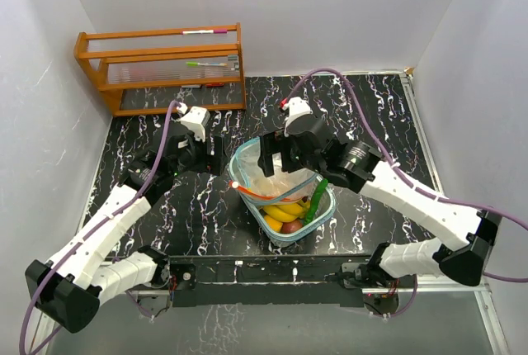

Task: Place the food in the zip-top bag and seal the zipper
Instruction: Pick up the zipper food storage bag from the bin.

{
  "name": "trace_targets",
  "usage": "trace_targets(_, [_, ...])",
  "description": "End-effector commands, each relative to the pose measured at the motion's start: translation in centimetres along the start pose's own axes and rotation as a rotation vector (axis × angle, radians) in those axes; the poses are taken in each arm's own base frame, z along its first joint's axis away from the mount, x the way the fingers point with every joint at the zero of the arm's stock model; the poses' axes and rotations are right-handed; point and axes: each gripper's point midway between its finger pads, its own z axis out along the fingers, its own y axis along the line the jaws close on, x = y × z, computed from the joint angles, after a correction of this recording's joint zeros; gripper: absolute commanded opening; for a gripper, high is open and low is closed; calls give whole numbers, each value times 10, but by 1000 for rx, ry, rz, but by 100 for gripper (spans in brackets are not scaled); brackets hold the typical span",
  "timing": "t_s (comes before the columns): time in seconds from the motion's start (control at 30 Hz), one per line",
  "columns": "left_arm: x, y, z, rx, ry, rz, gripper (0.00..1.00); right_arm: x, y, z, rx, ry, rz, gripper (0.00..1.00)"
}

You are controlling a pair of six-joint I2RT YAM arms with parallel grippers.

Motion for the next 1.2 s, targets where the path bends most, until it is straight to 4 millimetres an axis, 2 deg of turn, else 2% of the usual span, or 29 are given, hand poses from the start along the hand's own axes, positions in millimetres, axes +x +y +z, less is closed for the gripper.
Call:
trace_targets(0.0, [-8, -6, -2, 21, -9, -8, 92, -31, 1, -24, -15, -132, 28, 98])
trace_targets(0.17, [-6, -6, -1, 19, 1, -10, 94, -35, 9, -35, -92, -188, 30, 98])
trace_targets(0.33, [-13, -8, -7, 29, -14, -9, 95, -28, 17, -30, -146, -169, -2, 98])
trace_targets(0.47, [-14, -10, -10, 35, -23, -15, 95, -18, 18, -9, -123, -112, -8, 98])
trace_targets(0.67, [-12, -5, -18, 14, -27, -13, 95, 16, 8, 32, -49, 23, -44, 99])
trace_targets(0.87, [-12, 5, -28, -36, -39, 11, 95, 28, 5, 53, -27, 46, -56, 99])
trace_targets(0.93, [-13, 6, -30, -44, -46, 15, 95, 31, 5, 58, -28, 58, -60, 96])
trace_targets(1.0, [-14, 7, -32, -47, -51, 14, 95, 39, 2, 63, -14, 78, -64, 90])
trace_targets(1.07, [-13, 7, -32, -44, -54, 12, 95, 47, -5, 66, 15, 96, -66, 72])
trace_targets(1.17, [-9, 8, -31, -47, -49, 10, 95, 56, -23, 67, 103, 99, -46, 27])
